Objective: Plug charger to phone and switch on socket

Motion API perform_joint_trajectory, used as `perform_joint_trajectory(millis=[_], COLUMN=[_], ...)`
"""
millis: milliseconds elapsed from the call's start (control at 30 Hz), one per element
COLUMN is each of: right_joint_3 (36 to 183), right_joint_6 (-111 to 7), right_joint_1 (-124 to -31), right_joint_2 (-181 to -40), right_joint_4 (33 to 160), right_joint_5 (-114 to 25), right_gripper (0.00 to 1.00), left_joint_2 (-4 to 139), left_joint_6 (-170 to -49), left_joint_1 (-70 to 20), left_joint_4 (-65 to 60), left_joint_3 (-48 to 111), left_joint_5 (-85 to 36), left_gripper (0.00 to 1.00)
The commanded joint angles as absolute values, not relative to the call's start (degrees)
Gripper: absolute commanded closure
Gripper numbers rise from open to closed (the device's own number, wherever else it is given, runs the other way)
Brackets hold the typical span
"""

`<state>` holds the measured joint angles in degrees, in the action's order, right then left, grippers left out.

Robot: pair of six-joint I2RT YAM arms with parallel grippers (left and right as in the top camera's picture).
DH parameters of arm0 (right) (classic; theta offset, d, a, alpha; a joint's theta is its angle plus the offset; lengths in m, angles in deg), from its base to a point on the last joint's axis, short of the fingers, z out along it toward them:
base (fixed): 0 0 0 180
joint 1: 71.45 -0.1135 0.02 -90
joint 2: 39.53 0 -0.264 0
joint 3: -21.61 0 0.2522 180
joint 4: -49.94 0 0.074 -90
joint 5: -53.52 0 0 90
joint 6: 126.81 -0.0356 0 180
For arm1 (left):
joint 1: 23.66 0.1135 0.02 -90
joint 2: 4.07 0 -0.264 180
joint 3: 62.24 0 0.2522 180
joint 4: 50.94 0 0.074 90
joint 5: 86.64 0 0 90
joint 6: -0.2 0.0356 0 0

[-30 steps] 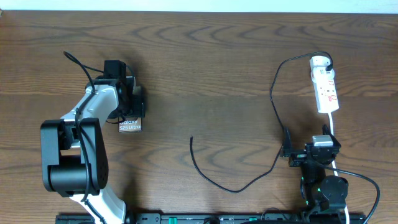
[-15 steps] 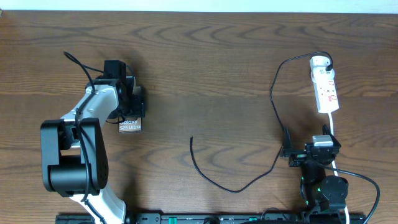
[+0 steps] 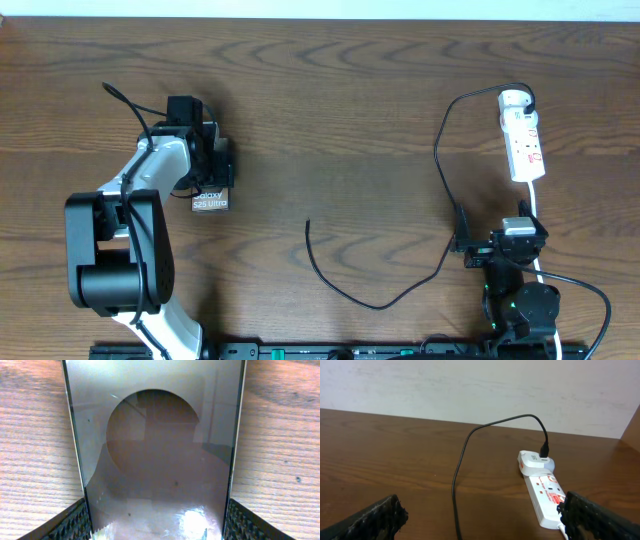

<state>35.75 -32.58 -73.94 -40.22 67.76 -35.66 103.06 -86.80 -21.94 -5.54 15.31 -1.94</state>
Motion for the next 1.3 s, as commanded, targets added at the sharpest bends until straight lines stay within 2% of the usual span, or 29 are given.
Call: perform_joint_trajectory(millis=[0,1267], right_joint_3=[35.69,35.69], right_joint_6=[-32.01,-32.01], right_joint_1=[-73.48,-73.48], right_joint_2=[-39.91,-39.91], right_joint_4=[68.02,68.02], right_joint_5=[-36.01,-36.01], right_gripper=[0.01,0.01], left_joint_2=[101.01,91.98], left_joint_6=[-87.06,-88.35], left_joint_1=[-22.03,-22.03], left_joint_4=[-5.59,-6.03], left_joint_3=[16.28,16.28], left_joint_5=[-5.24,-9.73], left_gripper=[0.93,0.93])
